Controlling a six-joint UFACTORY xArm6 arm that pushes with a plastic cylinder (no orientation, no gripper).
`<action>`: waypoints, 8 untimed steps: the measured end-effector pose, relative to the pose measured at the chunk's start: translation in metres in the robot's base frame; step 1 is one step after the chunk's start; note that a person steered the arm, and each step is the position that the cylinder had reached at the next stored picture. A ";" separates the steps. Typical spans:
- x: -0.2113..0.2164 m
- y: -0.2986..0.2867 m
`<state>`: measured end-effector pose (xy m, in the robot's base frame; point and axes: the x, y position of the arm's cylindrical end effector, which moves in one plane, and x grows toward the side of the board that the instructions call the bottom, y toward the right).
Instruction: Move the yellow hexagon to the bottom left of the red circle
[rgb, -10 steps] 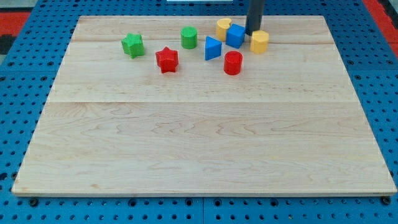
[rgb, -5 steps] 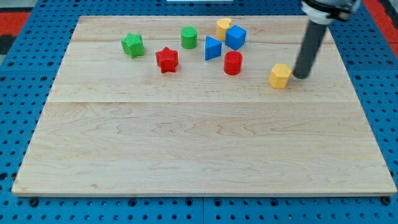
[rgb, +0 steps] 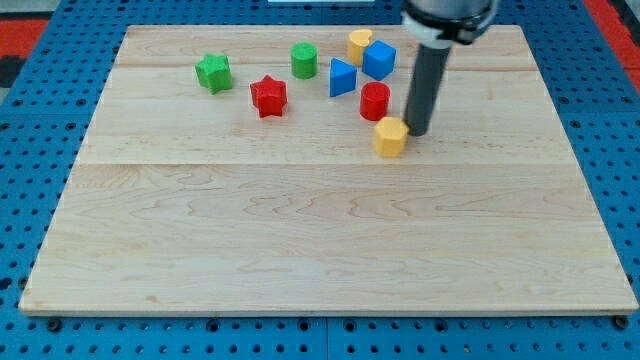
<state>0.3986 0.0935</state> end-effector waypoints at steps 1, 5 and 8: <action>0.040 -0.013; 0.068 -0.095; 0.101 -0.067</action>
